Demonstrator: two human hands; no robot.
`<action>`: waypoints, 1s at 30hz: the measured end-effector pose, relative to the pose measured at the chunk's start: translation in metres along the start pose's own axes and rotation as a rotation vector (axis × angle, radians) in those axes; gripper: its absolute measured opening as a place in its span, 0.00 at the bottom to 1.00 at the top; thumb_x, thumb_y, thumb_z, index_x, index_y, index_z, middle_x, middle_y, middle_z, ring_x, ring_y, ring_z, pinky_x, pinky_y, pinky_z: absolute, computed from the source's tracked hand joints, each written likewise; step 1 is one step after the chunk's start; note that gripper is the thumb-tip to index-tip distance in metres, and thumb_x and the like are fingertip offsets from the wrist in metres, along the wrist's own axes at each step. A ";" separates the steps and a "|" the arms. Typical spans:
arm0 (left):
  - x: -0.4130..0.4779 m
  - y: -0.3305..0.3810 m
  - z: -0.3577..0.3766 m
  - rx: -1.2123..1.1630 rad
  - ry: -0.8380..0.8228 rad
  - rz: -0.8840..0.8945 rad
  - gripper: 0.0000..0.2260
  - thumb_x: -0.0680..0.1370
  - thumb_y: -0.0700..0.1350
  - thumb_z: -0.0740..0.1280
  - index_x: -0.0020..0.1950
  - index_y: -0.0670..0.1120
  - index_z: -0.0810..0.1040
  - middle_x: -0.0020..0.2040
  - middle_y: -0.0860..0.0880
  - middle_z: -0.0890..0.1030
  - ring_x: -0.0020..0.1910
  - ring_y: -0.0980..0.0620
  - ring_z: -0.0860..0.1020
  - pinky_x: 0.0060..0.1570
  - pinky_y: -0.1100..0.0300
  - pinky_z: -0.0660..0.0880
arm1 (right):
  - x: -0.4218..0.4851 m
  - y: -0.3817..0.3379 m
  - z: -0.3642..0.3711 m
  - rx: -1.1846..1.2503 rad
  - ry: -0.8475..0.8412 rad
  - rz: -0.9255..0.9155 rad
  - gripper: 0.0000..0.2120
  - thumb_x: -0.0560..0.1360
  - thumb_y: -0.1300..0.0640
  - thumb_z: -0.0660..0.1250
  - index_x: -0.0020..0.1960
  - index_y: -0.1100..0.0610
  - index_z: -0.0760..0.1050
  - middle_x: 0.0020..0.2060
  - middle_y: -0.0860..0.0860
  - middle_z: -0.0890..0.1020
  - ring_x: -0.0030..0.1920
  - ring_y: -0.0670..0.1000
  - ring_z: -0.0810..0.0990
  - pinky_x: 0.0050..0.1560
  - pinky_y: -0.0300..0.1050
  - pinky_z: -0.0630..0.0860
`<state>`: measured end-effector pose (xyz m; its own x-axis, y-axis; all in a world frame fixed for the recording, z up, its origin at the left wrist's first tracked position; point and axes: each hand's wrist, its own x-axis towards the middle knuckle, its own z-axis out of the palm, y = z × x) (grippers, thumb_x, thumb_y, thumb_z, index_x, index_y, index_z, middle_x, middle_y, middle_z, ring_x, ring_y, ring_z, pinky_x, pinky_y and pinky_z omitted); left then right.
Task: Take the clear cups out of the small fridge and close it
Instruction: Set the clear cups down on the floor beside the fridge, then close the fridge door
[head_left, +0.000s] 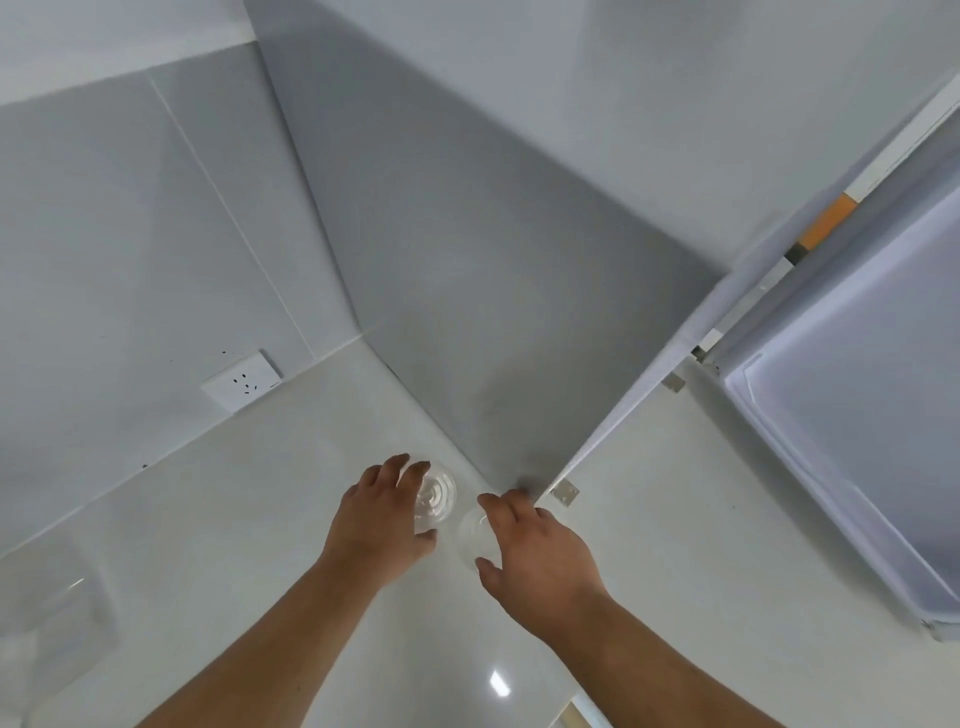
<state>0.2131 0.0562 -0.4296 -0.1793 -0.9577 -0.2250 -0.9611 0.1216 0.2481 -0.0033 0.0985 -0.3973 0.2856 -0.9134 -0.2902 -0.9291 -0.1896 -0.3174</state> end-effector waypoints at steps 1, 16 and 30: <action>-0.007 0.003 -0.003 -0.021 0.033 0.001 0.34 0.71 0.59 0.73 0.74 0.50 0.69 0.74 0.49 0.71 0.68 0.45 0.72 0.61 0.51 0.75 | -0.003 0.000 -0.004 0.000 0.004 -0.004 0.30 0.79 0.42 0.63 0.76 0.48 0.57 0.71 0.50 0.69 0.59 0.55 0.78 0.52 0.52 0.80; -0.070 0.117 -0.048 -0.175 0.198 0.083 0.15 0.77 0.61 0.67 0.58 0.55 0.82 0.50 0.57 0.85 0.49 0.56 0.80 0.41 0.61 0.76 | -0.089 0.054 -0.078 -0.070 0.218 0.026 0.26 0.80 0.37 0.54 0.71 0.48 0.73 0.65 0.45 0.78 0.67 0.51 0.71 0.68 0.47 0.68; -0.060 0.252 -0.112 -0.163 0.369 0.332 0.29 0.76 0.71 0.59 0.69 0.56 0.76 0.62 0.55 0.82 0.61 0.52 0.79 0.55 0.55 0.79 | -0.168 0.115 -0.186 -0.119 0.370 0.169 0.31 0.79 0.32 0.48 0.75 0.46 0.67 0.72 0.47 0.73 0.74 0.54 0.65 0.76 0.53 0.61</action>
<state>0.0046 0.1149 -0.2485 -0.3545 -0.9063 0.2302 -0.8147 0.4202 0.3995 -0.2019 0.1627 -0.2168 0.0434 -0.9988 0.0215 -0.9825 -0.0466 -0.1801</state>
